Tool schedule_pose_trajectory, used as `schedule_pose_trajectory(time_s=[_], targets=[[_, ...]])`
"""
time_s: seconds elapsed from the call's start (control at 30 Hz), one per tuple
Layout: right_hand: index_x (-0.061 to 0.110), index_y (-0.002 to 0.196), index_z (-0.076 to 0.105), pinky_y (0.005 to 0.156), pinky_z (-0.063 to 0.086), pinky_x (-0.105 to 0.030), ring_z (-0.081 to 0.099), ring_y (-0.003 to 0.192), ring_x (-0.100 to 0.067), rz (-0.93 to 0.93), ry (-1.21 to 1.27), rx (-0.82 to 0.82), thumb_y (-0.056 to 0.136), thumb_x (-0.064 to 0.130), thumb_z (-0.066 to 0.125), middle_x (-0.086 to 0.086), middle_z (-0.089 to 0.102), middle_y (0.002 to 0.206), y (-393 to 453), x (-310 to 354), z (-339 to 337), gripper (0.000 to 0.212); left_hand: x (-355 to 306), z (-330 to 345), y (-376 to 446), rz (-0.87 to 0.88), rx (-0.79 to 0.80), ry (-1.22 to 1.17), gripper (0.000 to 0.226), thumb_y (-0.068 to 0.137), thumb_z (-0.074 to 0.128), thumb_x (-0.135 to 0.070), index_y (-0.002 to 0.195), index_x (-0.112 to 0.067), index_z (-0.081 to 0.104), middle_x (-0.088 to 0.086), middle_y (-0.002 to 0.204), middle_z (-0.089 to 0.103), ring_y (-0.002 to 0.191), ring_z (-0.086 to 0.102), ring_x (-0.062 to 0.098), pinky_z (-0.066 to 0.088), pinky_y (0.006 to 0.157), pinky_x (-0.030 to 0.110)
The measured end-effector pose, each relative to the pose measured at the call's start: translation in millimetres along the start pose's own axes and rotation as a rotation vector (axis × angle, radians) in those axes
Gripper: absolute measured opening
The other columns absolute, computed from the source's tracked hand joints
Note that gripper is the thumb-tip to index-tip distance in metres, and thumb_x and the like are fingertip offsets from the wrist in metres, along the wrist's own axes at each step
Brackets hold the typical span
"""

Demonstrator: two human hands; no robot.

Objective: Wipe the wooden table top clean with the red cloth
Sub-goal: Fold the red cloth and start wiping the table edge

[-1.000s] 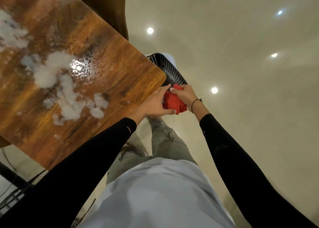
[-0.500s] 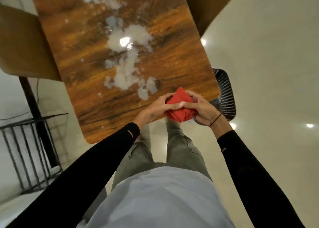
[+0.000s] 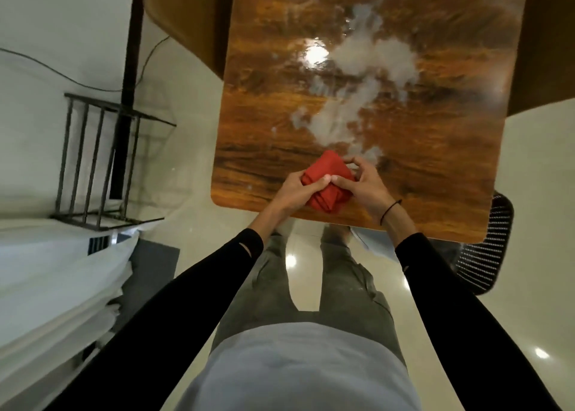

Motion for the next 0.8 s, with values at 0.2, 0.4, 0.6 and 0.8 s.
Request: schedule_pose_trajectory(time_s=[0.2, 0.4, 0.6, 0.8], targets=[[0.014, 0.159, 0.051, 0.111, 0.053, -0.045, 0.057, 0.140, -0.032, -0.317, -0.580, -0.218, 0.104, 0.041, 0.081, -0.012, 0.057, 0.154, 24.0, 23.9, 47.8, 0.067, 8.1, -50.7, 0.2, 0.001, -0.194, -0.240, 0.015, 0.110, 0.068, -0.033, 0.123, -0.025, 0.070, 0.006, 0.120, 0.077, 0.120, 0.072, 0.027, 0.061, 0.098, 0.030], [0.033, 0.181, 0.020, 0.122, 0.045, -0.064, 0.025, 0.167, -0.044, -0.624, -1.069, 0.056, 0.110, 0.063, 0.057, -0.014, 0.010, 0.187, 33.0, 26.0, 119.9, 0.085, 13.1, -81.0, 15.1, -0.051, -0.033, -0.533, 0.036, 0.117, 0.045, -0.049, 0.138, -0.030, 0.066, 0.010, 0.142, 0.071, 0.133, 0.066, 0.026, 0.054, 0.116, 0.049], [0.023, 0.182, 0.020, 0.131, 0.036, -0.068, 0.031, 0.158, -0.053, -0.640, -1.181, 0.088, 0.103, 0.038, 0.052, -0.024, 0.010, 0.186, 67.1, 25.9, 159.3, 0.086, 32.2, -133.2, 39.0, -0.117, 0.106, -0.510, 0.084, 0.109, 0.009, -0.078, 0.161, -0.026, 0.052, 0.006, 0.155, 0.064, 0.147, 0.057, 0.027, 0.049, 0.119, 0.052], [0.014, 0.178, 0.033, 0.130, 0.033, -0.069, 0.034, 0.152, -0.054, -0.663, -1.083, 0.016, 0.101, 0.023, 0.059, -0.025, 0.019, 0.184, 80.4, 35.1, 185.9, 0.082, 36.1, -191.9, 48.6, 0.017, -0.236, -0.288, 0.048, 0.101, 0.055, -0.063, 0.119, -0.022, 0.072, 0.002, 0.113, 0.080, 0.094, 0.077, 0.012, 0.061, 0.079, 0.030]])
Point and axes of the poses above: each hand's wrist, its own y-axis towards the middle knuckle, its own z-axis out of the palm, x = y × z, the point moved 6 cm from there along y, towards the middle knuckle
